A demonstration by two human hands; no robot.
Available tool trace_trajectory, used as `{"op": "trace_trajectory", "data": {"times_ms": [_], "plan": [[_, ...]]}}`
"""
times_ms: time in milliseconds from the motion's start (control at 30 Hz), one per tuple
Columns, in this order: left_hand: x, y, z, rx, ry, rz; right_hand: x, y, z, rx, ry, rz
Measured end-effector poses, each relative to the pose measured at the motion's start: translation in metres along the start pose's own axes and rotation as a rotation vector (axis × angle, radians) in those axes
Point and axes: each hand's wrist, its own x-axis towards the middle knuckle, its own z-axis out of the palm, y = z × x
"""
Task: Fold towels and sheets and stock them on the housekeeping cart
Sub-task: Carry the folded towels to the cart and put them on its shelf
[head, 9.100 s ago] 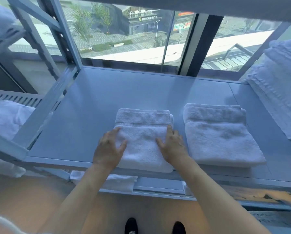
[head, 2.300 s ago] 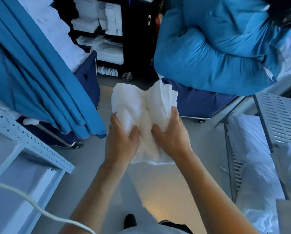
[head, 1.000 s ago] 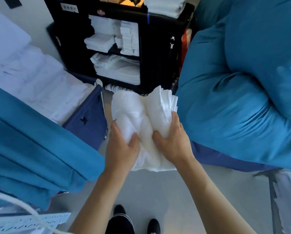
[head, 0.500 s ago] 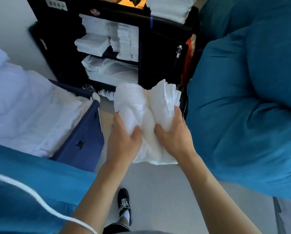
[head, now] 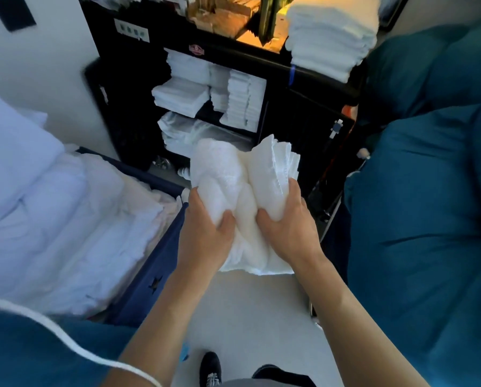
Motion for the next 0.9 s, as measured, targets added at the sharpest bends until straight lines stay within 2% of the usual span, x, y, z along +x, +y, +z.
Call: {"op": "trace_trajectory", "data": {"times_ms": [433,633,900], "plan": [[0.111,-0.001,0.009,0.031,0.126,-0.041,0.121,-0.027,0.041,0.017,-0.044,-0.11],[0.183,-0.002,0.054,0.051,0.162,-0.089,0.212,-0.012,0.06,0.047,-0.084,-0.14],[0.271,0.016,0.126,0.102,0.158,-0.161,0.335,0.018,0.057,0.041,-0.201,-0.081]]}}
